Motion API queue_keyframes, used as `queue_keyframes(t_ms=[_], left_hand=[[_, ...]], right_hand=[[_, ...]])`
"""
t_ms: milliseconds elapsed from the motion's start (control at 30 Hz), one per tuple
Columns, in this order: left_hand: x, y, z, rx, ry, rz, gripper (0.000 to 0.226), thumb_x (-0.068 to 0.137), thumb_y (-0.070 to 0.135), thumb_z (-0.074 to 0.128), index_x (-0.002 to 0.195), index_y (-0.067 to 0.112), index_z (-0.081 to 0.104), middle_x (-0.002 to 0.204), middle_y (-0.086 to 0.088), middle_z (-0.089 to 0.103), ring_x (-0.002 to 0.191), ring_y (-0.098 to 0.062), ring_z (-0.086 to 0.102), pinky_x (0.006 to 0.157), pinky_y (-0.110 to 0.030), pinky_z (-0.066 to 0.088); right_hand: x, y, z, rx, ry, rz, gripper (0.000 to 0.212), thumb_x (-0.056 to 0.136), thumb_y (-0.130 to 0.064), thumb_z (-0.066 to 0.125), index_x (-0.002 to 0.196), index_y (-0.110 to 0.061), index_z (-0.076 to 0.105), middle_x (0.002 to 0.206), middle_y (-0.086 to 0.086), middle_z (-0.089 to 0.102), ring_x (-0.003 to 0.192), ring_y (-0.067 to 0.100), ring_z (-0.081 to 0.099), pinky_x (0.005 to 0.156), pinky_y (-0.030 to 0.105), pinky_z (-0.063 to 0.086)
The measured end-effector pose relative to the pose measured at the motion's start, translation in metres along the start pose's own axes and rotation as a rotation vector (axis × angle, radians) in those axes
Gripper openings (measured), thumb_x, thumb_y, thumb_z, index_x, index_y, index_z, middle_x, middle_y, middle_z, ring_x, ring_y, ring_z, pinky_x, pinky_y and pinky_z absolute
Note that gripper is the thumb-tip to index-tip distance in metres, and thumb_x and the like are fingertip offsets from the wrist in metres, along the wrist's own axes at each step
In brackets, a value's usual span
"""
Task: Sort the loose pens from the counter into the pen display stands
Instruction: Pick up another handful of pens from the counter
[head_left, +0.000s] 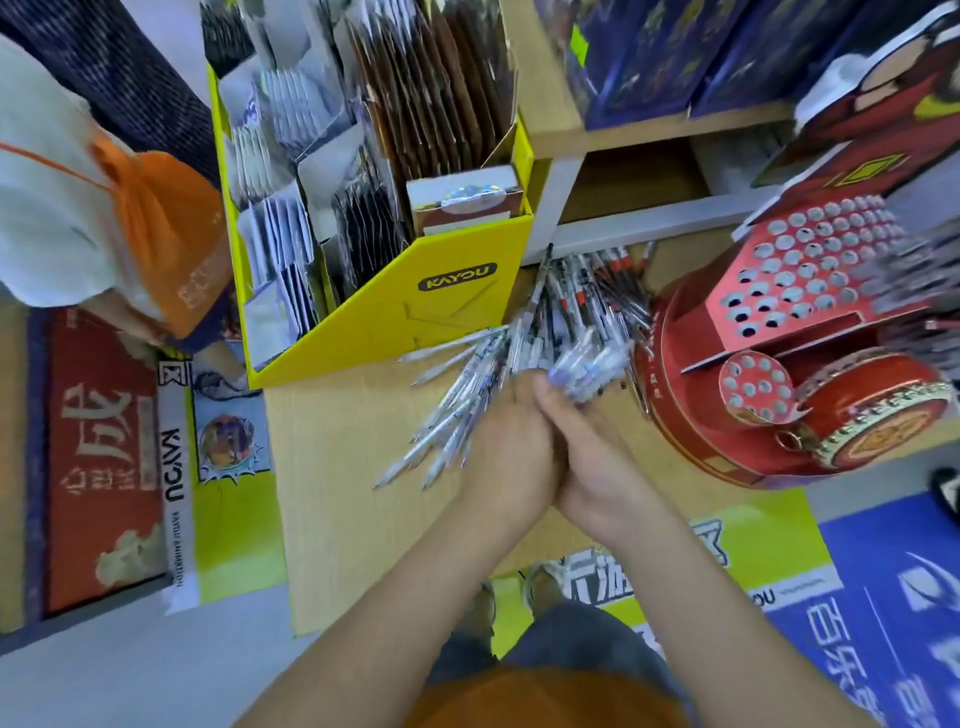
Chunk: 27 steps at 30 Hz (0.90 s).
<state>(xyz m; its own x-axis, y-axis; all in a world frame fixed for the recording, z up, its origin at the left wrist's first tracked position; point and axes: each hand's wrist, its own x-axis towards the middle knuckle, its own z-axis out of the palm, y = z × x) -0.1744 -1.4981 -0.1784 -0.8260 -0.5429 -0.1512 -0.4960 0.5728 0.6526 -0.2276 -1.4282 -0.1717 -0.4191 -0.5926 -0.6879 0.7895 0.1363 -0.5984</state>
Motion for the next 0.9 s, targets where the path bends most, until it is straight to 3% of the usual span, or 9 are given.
queue_keyframes(t_ms=[133,233,300,333,400,467,567,700,900], left_hand=[[-0.004,0.01,0.006,0.249,-0.191,-0.009,0.054,0.088,0.011,0.045,0.14,0.004,0.031,0.131,-0.012,0.036,0.122,-0.03,0.036,0.096,-0.038,0.034],[-0.006,0.007,-0.009,0.248,-0.321,0.03,0.063,0.088,0.023,0.045,0.146,0.014,0.023,0.145,-0.004,0.02,0.13,-0.026,0.019,0.102,-0.042,0.026],[-0.006,-0.006,-0.021,0.025,-0.248,0.101,0.057,0.088,0.029,0.047,0.143,0.018,0.037,0.15,-0.001,0.023,0.132,-0.022,0.02,0.106,-0.039,0.023],[-0.004,-0.016,-0.025,-0.125,-0.148,0.096,0.05,0.088,0.027,0.048,0.137,0.017,0.047,0.146,-0.002,0.033,0.131,-0.022,0.028,0.107,-0.035,0.026],[-0.003,-0.045,-0.029,-0.251,0.086,0.0,0.033,0.089,0.017,0.052,0.119,0.014,0.064,0.123,-0.005,0.054,0.116,-0.024,0.049,0.099,-0.034,0.04],[-0.008,-0.075,-0.023,-0.011,0.177,-0.083,0.025,0.085,0.013,0.065,0.11,0.009,0.066,0.106,-0.011,0.058,0.1,-0.035,0.054,0.084,-0.041,0.046],[-0.017,-0.105,-0.007,0.252,0.052,-0.115,0.04,0.075,0.02,0.076,0.108,0.004,0.061,0.095,-0.018,0.059,0.085,-0.041,0.054,0.071,-0.044,0.045],[-0.014,-0.112,-0.005,0.134,0.024,-0.147,0.036,0.077,0.009,0.073,0.11,0.004,0.062,0.091,-0.018,0.059,0.078,-0.04,0.057,0.064,-0.039,0.044],[-0.01,-0.114,-0.011,0.054,0.013,-0.191,0.015,0.092,0.005,0.052,0.104,0.002,0.061,0.092,-0.014,0.05,0.08,-0.041,0.054,0.061,-0.031,0.032]], right_hand=[[0.021,0.018,-0.004,0.234,0.161,0.096,0.045,0.068,-0.047,0.08,0.099,-0.015,0.073,0.114,0.013,0.07,0.108,0.029,0.067,0.093,0.044,0.051],[0.026,0.019,-0.009,0.286,0.226,0.109,0.048,0.068,-0.046,0.077,0.101,-0.012,0.071,0.111,0.014,0.07,0.105,0.031,0.068,0.095,0.046,0.052],[0.03,0.015,-0.012,0.326,0.293,0.067,0.037,0.081,-0.034,0.071,0.105,-0.007,0.066,0.1,0.016,0.07,0.087,0.029,0.071,0.076,0.038,0.058],[0.031,0.011,-0.014,0.356,0.311,0.03,0.025,0.088,-0.026,0.066,0.103,-0.006,0.063,0.087,0.013,0.069,0.073,0.025,0.069,0.064,0.033,0.056],[0.028,0.005,-0.015,0.402,0.344,-0.008,0.009,0.094,-0.017,0.058,0.097,-0.008,0.059,0.066,0.004,0.061,0.05,0.014,0.056,0.047,0.025,0.048],[0.025,0.001,-0.016,0.425,0.345,-0.009,0.004,0.096,-0.014,0.056,0.097,-0.011,0.058,0.06,0.001,0.056,0.042,0.009,0.047,0.04,0.021,0.043],[0.025,0.001,-0.017,0.424,0.318,0.011,0.004,0.096,-0.016,0.057,0.099,-0.014,0.058,0.059,-0.001,0.055,0.04,0.006,0.045,0.038,0.019,0.041],[0.028,0.004,-0.019,0.446,0.278,0.025,0.005,0.094,-0.024,0.061,0.094,-0.018,0.059,0.063,-0.002,0.053,0.042,0.005,0.046,0.041,0.018,0.042],[0.027,0.005,-0.013,0.608,0.181,0.073,0.015,0.092,-0.028,0.06,0.083,-0.016,0.055,0.066,-0.003,0.051,0.046,0.008,0.05,0.045,0.02,0.047]])
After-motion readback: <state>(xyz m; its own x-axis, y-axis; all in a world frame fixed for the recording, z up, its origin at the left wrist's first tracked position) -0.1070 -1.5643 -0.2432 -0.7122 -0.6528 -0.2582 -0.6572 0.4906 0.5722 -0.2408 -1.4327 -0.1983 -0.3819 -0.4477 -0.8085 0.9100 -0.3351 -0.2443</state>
